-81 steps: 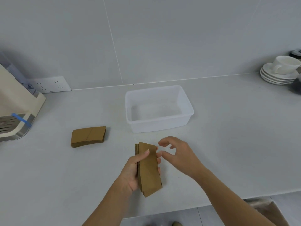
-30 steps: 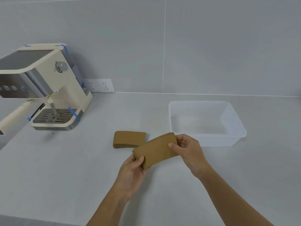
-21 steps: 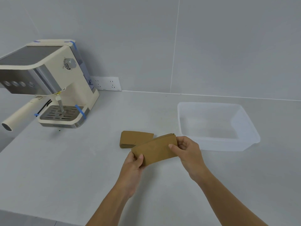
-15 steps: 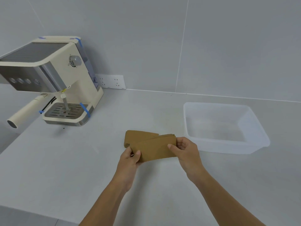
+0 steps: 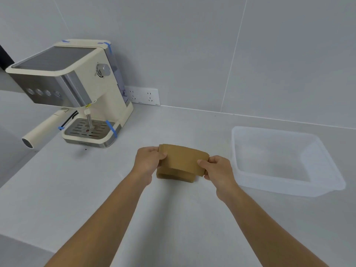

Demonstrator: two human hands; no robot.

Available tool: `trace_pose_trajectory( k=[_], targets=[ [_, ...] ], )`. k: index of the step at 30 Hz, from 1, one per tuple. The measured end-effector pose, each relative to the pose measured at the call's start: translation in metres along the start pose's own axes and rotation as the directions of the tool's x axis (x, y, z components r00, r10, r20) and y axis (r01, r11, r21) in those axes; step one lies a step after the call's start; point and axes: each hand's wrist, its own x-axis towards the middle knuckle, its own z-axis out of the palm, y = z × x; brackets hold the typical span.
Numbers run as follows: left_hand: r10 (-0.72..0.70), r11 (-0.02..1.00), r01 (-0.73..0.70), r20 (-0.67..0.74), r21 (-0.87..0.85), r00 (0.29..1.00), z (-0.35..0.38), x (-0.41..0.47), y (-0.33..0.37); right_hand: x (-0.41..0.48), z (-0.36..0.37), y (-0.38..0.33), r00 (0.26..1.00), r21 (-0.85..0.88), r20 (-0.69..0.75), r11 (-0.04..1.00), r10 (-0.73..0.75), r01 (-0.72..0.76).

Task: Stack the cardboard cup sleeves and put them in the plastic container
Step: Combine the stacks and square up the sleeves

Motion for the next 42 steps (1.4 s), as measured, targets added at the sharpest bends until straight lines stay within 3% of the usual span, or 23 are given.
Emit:
trace_pose_trajectory(
  k=[11, 25, 33, 37, 42],
  targets=[
    [-0.130, 0.977, 0.132, -0.021, 0.166, 0.991, 0.001, 0.030, -0.002, 0.025, 0.014, 0.006, 0.996, -0.139, 0.031, 0.987, 0.087, -0.081],
    [-0.099, 0.966, 0.095, 0.002, 0.238, 0.995, 0.001, 0.047, -0.028, 0.030, 0.021, 0.019, 0.988, -0.219, 0.058, 0.968, 0.141, -0.125],
    [-0.395, 0.884, 0.339, 0.128, 0.323, 0.909, -0.012, 0.061, -0.011, 0.036, 0.017, 0.007, 0.946, -0.199, 0.100, 0.937, 0.310, -0.286],
    [-0.421, 0.868, 0.348, 0.152, 0.354, 0.894, -0.011, 0.067, -0.010, 0.039, 0.016, -0.003, 0.912, -0.260, 0.193, 0.915, 0.361, -0.308],
    [-0.404, 0.887, 0.328, 0.201, 0.325, 0.892, -0.014, 0.070, -0.020, 0.041, 0.017, -0.005, 0.909, -0.333, 0.206, 0.900, 0.362, -0.283]
  ],
)
